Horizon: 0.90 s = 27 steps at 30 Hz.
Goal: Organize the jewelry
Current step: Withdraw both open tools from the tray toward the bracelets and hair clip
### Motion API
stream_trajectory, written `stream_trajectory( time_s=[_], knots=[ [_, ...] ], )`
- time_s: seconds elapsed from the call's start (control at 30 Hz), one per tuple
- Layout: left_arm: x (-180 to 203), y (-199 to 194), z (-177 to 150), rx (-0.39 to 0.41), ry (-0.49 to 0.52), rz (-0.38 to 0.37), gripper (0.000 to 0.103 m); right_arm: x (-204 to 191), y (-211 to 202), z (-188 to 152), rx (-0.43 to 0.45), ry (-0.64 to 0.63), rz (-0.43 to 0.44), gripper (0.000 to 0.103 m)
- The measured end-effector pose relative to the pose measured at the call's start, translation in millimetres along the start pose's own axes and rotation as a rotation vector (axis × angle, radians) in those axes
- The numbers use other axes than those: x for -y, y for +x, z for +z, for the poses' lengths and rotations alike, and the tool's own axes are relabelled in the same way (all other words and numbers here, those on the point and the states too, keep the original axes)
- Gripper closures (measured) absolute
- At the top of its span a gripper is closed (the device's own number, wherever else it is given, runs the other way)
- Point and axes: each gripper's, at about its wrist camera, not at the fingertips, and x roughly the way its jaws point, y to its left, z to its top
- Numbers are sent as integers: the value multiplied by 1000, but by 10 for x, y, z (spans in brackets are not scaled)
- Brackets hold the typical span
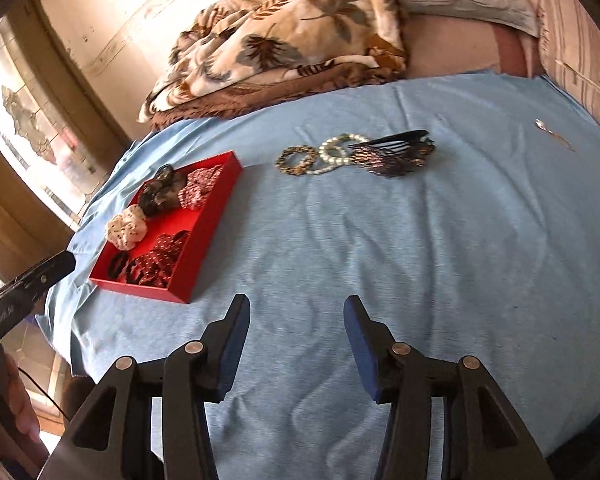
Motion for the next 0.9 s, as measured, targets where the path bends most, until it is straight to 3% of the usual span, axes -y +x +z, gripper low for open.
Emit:
stream_trajectory(
  time_s=[0.9],
  knots=[
    [561, 346, -14, -76, 127, -10, 43, 556, 74, 9, -3, 93, -53, 50]
  ],
)
